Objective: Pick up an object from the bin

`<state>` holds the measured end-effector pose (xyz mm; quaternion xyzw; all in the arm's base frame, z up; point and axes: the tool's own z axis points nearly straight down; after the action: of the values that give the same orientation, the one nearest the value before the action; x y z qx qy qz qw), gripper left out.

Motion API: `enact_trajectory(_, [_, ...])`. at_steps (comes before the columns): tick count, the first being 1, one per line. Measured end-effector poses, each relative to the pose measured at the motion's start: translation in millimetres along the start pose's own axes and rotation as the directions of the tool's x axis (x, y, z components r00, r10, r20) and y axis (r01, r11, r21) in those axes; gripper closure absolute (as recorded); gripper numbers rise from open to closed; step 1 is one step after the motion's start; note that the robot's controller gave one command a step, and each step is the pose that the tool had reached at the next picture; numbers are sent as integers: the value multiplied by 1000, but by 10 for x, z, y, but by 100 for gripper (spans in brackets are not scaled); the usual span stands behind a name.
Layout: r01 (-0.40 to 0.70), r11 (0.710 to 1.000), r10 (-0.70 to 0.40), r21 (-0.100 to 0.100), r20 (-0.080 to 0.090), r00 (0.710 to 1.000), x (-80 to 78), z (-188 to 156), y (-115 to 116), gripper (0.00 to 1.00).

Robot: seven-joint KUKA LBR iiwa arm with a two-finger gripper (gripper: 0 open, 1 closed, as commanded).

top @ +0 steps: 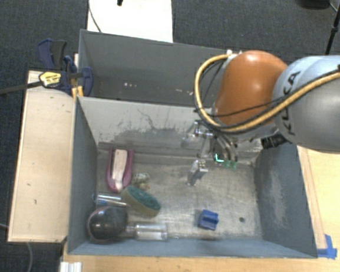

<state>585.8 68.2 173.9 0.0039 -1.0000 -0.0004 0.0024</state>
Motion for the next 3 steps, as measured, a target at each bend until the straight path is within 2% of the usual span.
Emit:
enact_trajectory(1, [-122,993,122,-2,11,993,603,939,647,0])
enact_trajectory(2, [-124,992,124,0,6,992,624,963,648,100])
enact_trajectory(3, [-126,992,126,0,6,992,624,963,649,100])
